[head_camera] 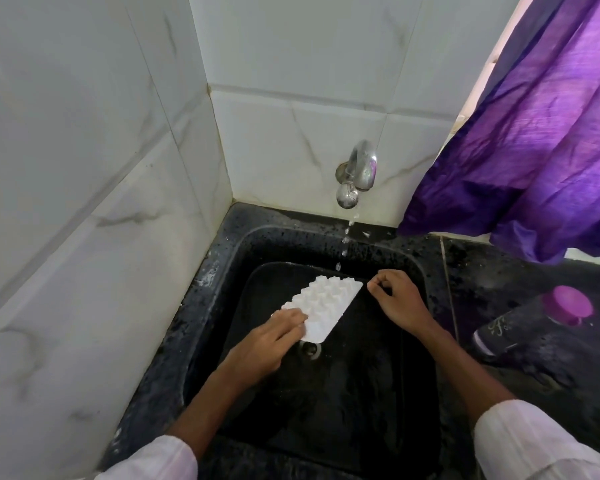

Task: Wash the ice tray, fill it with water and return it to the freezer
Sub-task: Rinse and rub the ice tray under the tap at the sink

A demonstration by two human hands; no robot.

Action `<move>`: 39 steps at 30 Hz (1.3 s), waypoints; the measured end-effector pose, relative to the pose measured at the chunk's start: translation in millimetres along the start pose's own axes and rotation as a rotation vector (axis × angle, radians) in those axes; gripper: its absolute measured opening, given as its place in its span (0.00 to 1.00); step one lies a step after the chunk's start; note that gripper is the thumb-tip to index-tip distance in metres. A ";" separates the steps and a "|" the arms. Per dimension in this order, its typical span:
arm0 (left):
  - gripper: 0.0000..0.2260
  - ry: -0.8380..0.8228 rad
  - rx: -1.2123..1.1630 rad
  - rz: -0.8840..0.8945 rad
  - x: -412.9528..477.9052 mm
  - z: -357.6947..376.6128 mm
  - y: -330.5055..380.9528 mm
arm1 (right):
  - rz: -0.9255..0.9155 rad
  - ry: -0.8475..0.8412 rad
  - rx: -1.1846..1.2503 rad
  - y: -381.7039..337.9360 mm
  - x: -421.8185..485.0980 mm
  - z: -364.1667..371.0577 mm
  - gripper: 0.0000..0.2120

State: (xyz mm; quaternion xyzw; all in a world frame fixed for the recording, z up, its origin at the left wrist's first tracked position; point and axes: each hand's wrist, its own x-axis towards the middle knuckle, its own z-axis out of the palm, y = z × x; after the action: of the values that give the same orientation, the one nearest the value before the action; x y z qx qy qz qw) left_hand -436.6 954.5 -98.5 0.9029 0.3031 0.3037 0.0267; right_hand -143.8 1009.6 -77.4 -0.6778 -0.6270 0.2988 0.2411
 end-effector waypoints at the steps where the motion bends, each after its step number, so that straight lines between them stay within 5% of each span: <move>1: 0.12 -0.010 -0.050 -0.037 0.2 -0.5 -0.4 | 0.006 0.021 0.002 -1.0 0.6 -1.8 0.04; 7: 0.04 0.097 -0.457 -0.653 11.9 -12.6 -2.7 | 0.075 0.262 0.203 -36.8 29.3 -23.1 0.13; 12: 0.05 0.263 -0.746 -1.075 20.0 -3.2 11.0 | 0.146 0.217 0.261 -87.6 82.2 -31.9 0.29; 15: 0.05 0.388 -0.898 -1.237 27.7 0.2 21.6 | 0.194 0.172 0.332 -104.8 104.7 -27.2 0.22; 20: 0.06 0.438 -1.022 -1.279 31.8 -0.4 30.6 | 0.304 0.071 0.447 -105.2 140.9 -19.0 0.16; 23: 0.06 0.441 -1.030 -1.282 32.2 -0.5 32.0 | 0.363 0.059 0.480 -99.4 151.6 -18.0 0.25; 28: 0.05 0.478 -1.050 -1.307 33.7 0.2 33.4 | 0.415 0.011 0.937 -110.8 140.2 -25.3 0.05; 32: 0.05 0.497 -1.083 -1.324 32.9 0.2 35.4 | 0.490 -0.002 1.135 -112.2 145.8 -28.5 0.12; 39: 0.04 0.522 -1.072 -1.373 29.5 4.1 38.6 | 0.463 -0.049 1.139 -106.2 142.0 -30.6 0.16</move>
State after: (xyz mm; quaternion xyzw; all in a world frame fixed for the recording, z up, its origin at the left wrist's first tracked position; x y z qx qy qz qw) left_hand -395.2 940.3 -77.2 0.2928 0.5891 0.5160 0.5486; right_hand -192.1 1162.6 4.1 -0.5541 -0.2105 0.6469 0.4799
